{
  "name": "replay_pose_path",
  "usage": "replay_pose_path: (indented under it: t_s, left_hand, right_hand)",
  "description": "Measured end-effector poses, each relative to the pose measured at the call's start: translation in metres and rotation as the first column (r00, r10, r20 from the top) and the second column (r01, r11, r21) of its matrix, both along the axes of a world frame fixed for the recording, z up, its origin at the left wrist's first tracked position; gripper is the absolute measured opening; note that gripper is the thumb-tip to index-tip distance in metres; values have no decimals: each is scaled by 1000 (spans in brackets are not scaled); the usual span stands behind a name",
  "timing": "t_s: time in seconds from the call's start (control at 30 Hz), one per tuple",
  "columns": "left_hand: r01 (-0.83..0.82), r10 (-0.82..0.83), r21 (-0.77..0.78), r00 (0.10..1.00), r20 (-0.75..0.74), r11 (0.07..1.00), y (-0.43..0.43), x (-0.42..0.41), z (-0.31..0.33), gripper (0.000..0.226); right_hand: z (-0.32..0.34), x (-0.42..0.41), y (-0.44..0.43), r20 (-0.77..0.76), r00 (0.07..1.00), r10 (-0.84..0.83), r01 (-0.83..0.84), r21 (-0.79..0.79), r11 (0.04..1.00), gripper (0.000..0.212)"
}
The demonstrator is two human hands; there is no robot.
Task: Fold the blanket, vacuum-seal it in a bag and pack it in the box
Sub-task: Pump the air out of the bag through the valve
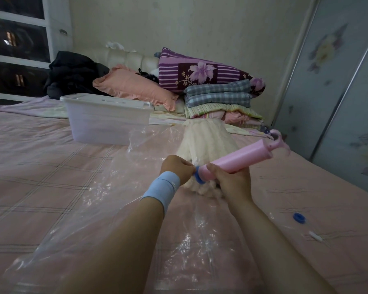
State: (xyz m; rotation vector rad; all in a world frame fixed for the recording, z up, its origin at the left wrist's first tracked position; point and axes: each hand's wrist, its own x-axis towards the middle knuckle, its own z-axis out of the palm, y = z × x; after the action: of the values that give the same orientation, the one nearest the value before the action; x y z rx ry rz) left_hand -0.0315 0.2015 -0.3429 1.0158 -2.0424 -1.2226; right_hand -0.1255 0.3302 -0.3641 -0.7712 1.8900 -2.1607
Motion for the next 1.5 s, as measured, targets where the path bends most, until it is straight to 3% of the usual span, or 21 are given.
replay_pose_path:
  t_s: [0.07, 0.13, 0.23, 0.33, 0.4, 0.53, 0.73, 0.9, 1.03, 1.13, 1.17, 1.23, 1.33, 1.4, 1.5]
  left_hand:
    - [-1, 1, -5, 1000, 6, 1000, 0, 0, -1, 15]
    - [-10, 10, -17, 1000, 20, 1000, 1, 0, -1, 18]
    - [-23, 23, -24, 999, 23, 999, 0, 0, -3, 20]
    - [-25, 26, -43, 999, 28, 999, -1, 0, -2, 19]
    - [-20, 21, -46, 1000, 18, 999, 0, -1, -2, 19]
    - [-19, 21, -62, 999, 26, 998, 0, -1, -2, 20]
    - [-19, 23, -100, 999, 41, 995, 1, 0, -3, 17]
    - [-15, 21, -118, 999, 43, 993, 3, 2, -2, 15]
    - [36, -34, -138, 999, 20, 990, 5, 8, -4, 17]
    - [108, -103, -256, 994, 33, 961, 10, 18, -5, 20]
    - [134, -117, -328, 991, 73, 935, 9, 22, -7, 26]
    - [252, -136, -413, 947, 290, 875, 7, 33, -21, 63]
    - [388, -92, -258, 688, 720, 885, -4, 57, -61, 117]
    - [364, -94, -146, 567, 818, 920, -10, 71, -79, 126]
    - [332, -120, -90, 562, 818, 939, -10, 81, -64, 130]
  right_hand:
    - [1, 7, -2, 18, 999, -26, 27, -29, 999, 87]
    - [2, 7, -3, 41, 997, 66, -62, -96, 993, 99]
    - [5, 4, 2, 15, 982, 187, -186, -63, 981, 76]
    - [5, 6, 5, -73, 995, 72, -70, 21, 997, 55]
    - [4, 8, 5, -63, 998, -3, 3, -8, 1000, 61]
    - [3, 5, 5, -3, 994, 106, -106, -54, 993, 87]
    - [0, 4, 6, -114, 993, -8, 13, 43, 999, 77]
    - [6, 7, 8, -93, 991, 99, -96, 39, 995, 76]
    - [14, 14, 11, -213, 976, 40, -20, 95, 995, 61]
    - [16, 19, 9, -277, 959, 56, -17, 144, 989, 50]
    - [15, 20, 8, -290, 954, 73, -24, 168, 985, 45]
    - [10, 20, 7, -362, 927, 102, 1, 274, 962, 43]
    - [4, 25, 7, -420, 891, 174, 15, 411, 911, 49]
    - [2, 29, 8, -409, 886, 220, -14, 449, 893, 50]
    - [3, 35, 8, -441, 857, 266, -19, 488, 872, 44]
